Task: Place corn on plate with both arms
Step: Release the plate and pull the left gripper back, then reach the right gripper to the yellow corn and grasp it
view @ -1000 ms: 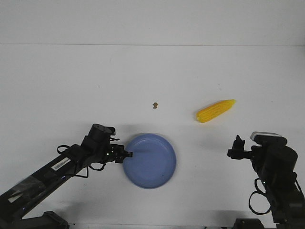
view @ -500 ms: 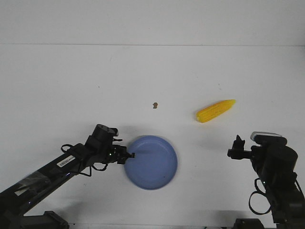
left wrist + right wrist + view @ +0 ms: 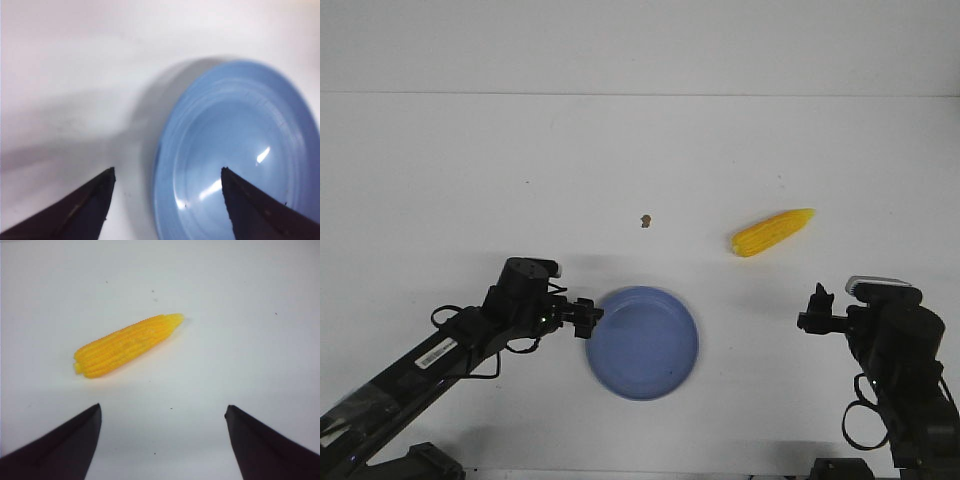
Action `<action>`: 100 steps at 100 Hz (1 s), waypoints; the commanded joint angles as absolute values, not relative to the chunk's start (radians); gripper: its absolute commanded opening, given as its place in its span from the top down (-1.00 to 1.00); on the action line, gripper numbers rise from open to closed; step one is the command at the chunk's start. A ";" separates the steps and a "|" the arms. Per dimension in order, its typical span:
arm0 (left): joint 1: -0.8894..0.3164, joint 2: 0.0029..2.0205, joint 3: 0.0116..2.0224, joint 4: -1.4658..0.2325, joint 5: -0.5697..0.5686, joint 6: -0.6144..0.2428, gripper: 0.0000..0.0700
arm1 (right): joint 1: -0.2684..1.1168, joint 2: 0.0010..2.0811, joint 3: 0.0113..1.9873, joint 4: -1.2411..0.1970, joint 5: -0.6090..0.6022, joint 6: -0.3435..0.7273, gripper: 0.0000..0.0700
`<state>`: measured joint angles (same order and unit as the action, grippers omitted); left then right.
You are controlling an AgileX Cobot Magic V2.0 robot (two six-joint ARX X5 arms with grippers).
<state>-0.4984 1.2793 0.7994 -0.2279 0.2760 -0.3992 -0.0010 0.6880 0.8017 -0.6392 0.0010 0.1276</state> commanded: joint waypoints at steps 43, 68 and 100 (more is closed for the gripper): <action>-0.272 0.889 0.809 -0.350 -0.076 -0.067 -0.36 | 0.000 0.699 0.820 -0.626 -0.027 0.160 -0.50; -0.212 0.831 0.809 -0.373 -0.076 -0.068 -0.36 | 0.001 0.844 0.821 -0.482 -0.086 0.289 -0.50; -0.212 0.831 0.809 -0.373 -0.075 -0.071 -0.36 | 0.001 1.277 0.989 -0.354 -0.078 0.372 -0.68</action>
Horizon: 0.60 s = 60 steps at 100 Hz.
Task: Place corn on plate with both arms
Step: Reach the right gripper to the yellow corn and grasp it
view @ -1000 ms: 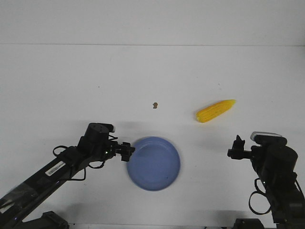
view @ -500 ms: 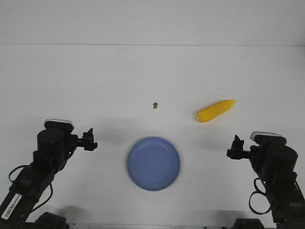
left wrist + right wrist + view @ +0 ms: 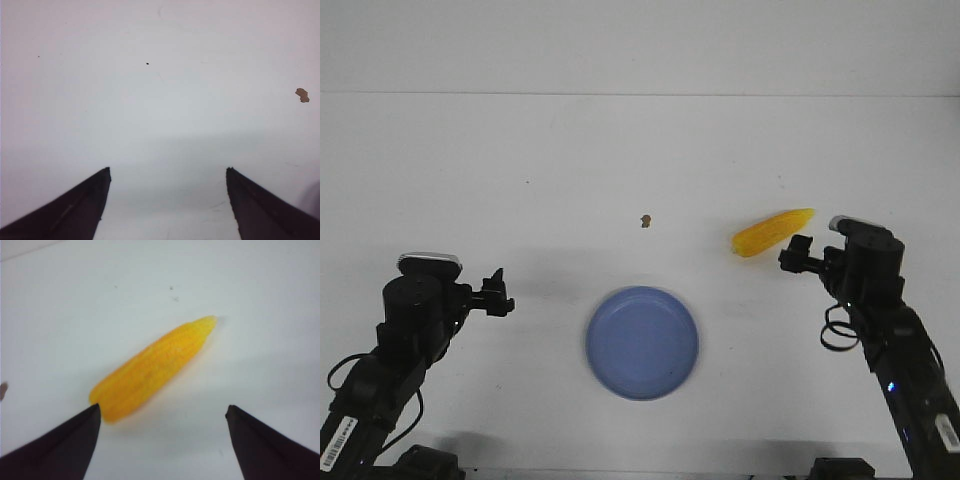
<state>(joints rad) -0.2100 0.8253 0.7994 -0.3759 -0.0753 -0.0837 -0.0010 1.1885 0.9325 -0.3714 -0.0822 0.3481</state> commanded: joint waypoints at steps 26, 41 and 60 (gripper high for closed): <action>-0.212 0.831 0.809 -0.373 -0.075 -0.071 -0.36 | 0.001 1.568 1.195 -0.354 -0.078 0.412 -0.72; -0.212 0.831 0.809 -0.373 -0.075 -0.071 -0.36 | 0.001 1.679 1.254 -0.353 -0.079 0.447 -0.72; -0.212 0.831 0.809 -0.373 -0.075 -0.071 -0.36 | 0.002 1.778 1.270 -0.354 -0.080 0.475 -0.72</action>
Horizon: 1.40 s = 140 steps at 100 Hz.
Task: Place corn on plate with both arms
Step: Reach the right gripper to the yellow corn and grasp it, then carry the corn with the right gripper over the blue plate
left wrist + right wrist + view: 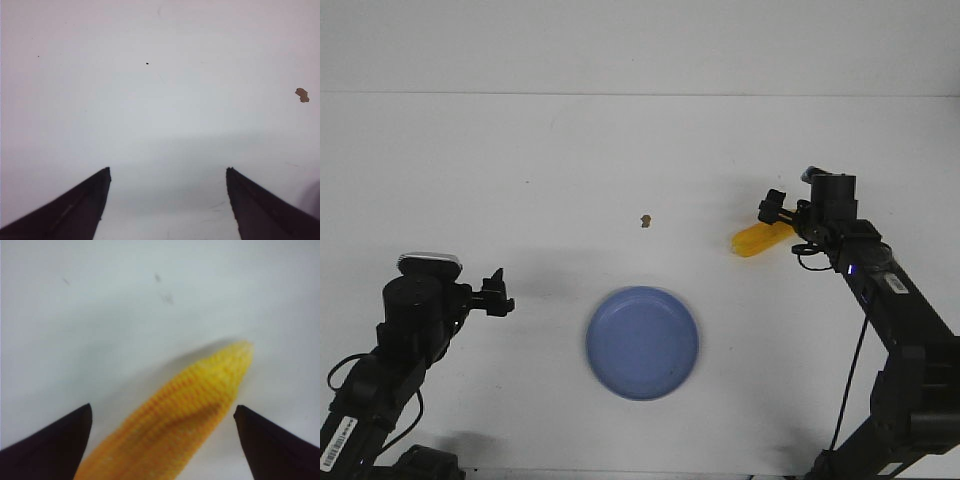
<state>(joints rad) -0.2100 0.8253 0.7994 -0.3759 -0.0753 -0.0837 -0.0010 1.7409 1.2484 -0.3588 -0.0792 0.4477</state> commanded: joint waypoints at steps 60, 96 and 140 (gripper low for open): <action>-0.212 0.831 0.809 -0.373 -0.075 -0.071 -0.36 | 0.054 1.843 1.270 -0.367 -0.158 0.466 0.54; -0.212 0.831 0.809 -0.373 -0.075 -0.071 -0.36 | 0.198 1.598 1.270 -0.547 -0.157 0.290 0.54; -0.212 0.831 0.809 -0.372 -0.075 -0.071 -0.36 | 0.579 1.528 1.246 -0.629 -0.136 0.246 0.50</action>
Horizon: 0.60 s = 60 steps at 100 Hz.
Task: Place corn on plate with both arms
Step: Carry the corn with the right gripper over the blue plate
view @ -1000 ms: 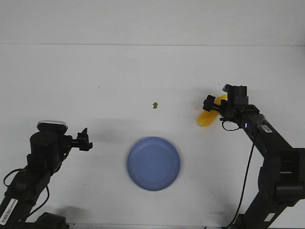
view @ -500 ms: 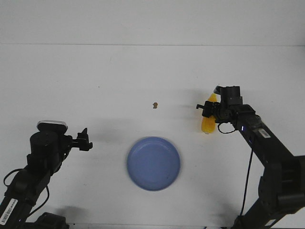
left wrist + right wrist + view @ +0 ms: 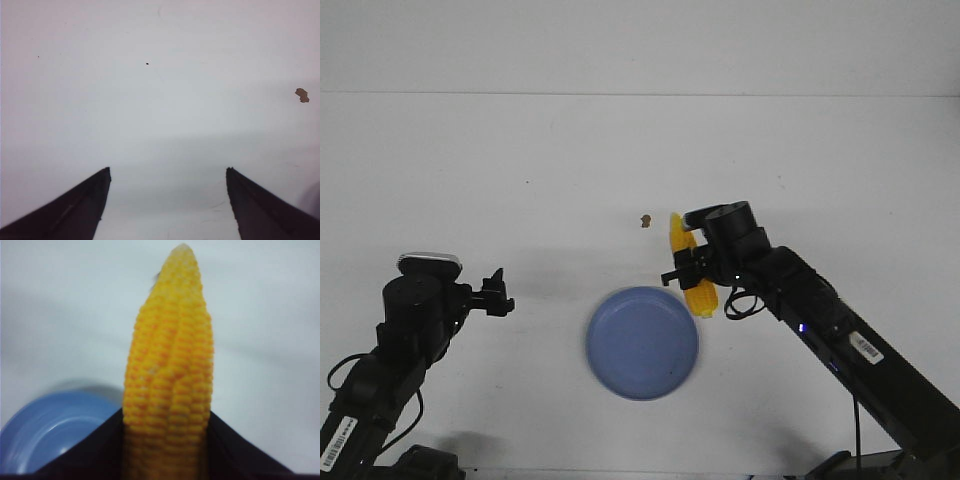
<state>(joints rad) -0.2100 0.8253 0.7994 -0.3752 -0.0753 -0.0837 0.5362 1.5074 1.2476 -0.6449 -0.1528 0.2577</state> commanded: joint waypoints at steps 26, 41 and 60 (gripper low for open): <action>-0.212 0.831 0.809 -0.373 -0.075 -0.072 -0.36 | 0.705 1.565 1.201 -0.628 -0.076 0.263 0.50; -0.212 0.831 0.809 -0.373 -0.075 -0.072 -0.36 | 0.749 1.597 1.195 -0.628 -0.064 0.266 0.40; -0.212 0.831 0.809 -0.373 -0.075 -0.072 -0.36 | 0.781 1.651 1.195 -0.632 -0.047 0.265 0.17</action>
<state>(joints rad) -0.2100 0.8253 0.7994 -0.3759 -0.0753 -0.0837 0.7677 1.6119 1.1862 -0.6380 -0.0498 0.2611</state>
